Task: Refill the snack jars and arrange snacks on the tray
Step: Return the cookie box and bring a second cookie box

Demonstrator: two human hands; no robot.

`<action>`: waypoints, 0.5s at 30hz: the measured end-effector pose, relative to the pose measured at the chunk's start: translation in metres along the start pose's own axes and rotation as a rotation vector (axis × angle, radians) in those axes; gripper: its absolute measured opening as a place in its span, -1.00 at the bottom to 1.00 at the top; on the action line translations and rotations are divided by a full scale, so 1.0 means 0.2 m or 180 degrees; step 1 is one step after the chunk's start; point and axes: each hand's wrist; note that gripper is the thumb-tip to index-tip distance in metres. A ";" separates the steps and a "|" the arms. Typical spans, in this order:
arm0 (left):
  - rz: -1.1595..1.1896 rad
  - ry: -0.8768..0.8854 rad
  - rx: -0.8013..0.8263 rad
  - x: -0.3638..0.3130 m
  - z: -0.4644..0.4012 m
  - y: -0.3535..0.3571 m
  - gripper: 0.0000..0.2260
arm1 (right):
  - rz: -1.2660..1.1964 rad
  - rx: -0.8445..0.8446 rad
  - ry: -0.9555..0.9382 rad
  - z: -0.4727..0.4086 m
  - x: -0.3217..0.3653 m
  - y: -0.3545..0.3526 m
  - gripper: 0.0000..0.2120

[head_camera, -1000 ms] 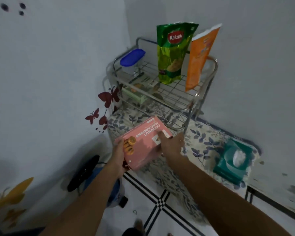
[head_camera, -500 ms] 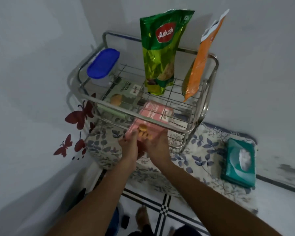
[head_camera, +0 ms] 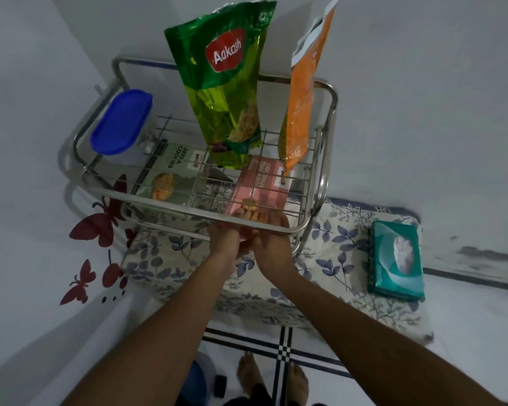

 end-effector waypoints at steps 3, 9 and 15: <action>-0.0079 -0.0010 0.0112 0.01 0.00 0.02 -0.80 | 0.0003 -0.0171 -0.0146 0.01 -0.01 -0.03 -0.64; -0.0219 -0.0163 0.0021 -0.01 0.02 0.02 -0.75 | 0.0612 -0.0159 -0.0809 0.05 0.01 -0.10 -0.71; -0.0433 -0.0030 -0.0587 0.04 0.03 -0.10 -0.70 | 0.2073 0.0601 -0.1062 0.15 -0.03 -0.08 -0.45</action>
Point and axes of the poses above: each hand's wrist, its own z-axis away from the middle knuckle, its own y-axis out of the palm, x = y × z, and after that the axes turned 9 degrees about -z, right-handed
